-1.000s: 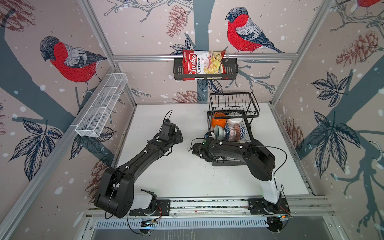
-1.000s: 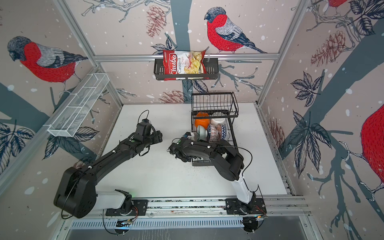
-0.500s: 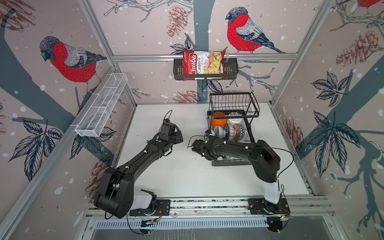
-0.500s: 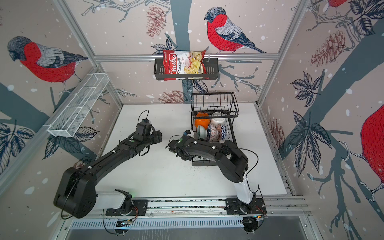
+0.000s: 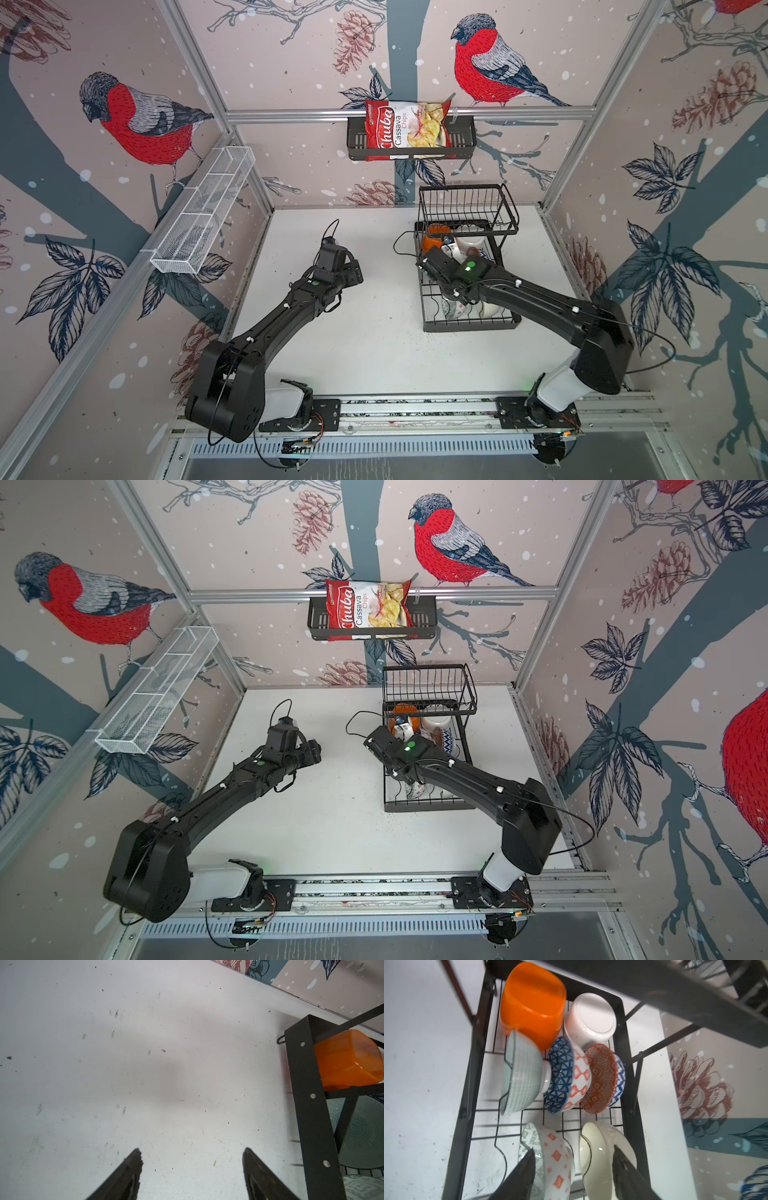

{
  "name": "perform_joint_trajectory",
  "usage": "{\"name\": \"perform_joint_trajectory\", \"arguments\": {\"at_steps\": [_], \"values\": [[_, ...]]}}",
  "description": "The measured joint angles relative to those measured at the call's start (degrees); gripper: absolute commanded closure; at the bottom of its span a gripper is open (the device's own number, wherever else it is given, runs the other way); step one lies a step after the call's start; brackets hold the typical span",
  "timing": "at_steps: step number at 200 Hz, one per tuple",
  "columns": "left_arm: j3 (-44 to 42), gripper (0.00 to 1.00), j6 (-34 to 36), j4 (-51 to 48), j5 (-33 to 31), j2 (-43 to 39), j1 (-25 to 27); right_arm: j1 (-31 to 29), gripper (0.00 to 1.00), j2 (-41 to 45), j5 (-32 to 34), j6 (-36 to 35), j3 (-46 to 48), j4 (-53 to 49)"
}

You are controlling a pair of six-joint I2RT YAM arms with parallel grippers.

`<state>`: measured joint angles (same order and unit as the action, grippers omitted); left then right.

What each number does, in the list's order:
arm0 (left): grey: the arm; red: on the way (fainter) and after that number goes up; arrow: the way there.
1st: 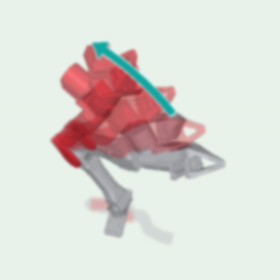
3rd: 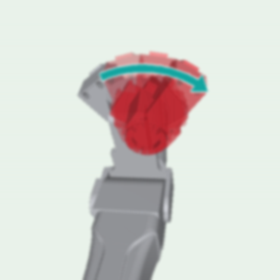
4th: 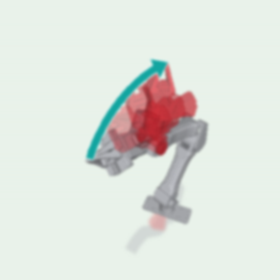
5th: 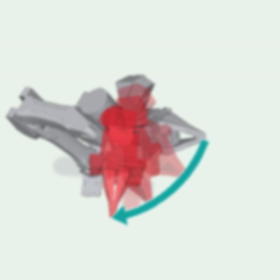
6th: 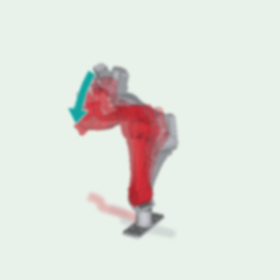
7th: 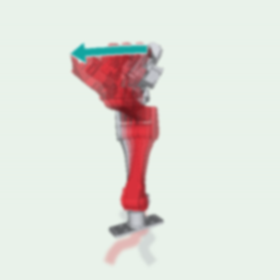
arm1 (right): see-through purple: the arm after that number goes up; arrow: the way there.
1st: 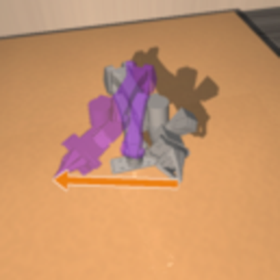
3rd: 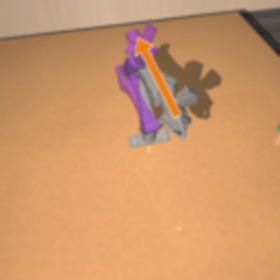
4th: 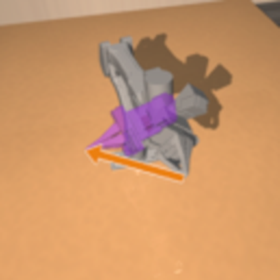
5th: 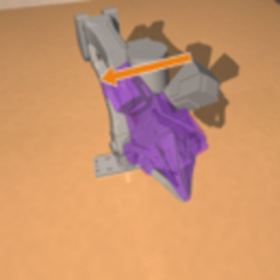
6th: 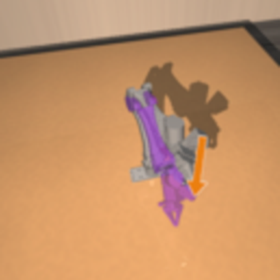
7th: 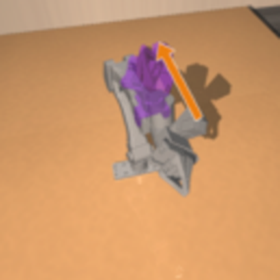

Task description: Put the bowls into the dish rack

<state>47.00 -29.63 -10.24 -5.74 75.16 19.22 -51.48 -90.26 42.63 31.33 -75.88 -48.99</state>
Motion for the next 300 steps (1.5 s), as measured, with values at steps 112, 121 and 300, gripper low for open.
{"name": "perform_joint_trajectory", "arguments": {"at_steps": [112,121,300], "values": [[-0.28,0.16,-0.42,0.44,-1.99,-3.15,-3.58,19.56,0.06,12.44,-4.07,6.49,11.41,3.54],[-0.28,0.16,-0.37,0.57,-2.49,-3.32,-3.89,21.35,0.01,13.51,-4.09,6.6,12.17,3.96],[-15.26,0.03,8.74,17.75,-29.03,-9.86,-6.01,48.5,0.0,9.55,-0.46,-4.59,32.52,45.07]]}}
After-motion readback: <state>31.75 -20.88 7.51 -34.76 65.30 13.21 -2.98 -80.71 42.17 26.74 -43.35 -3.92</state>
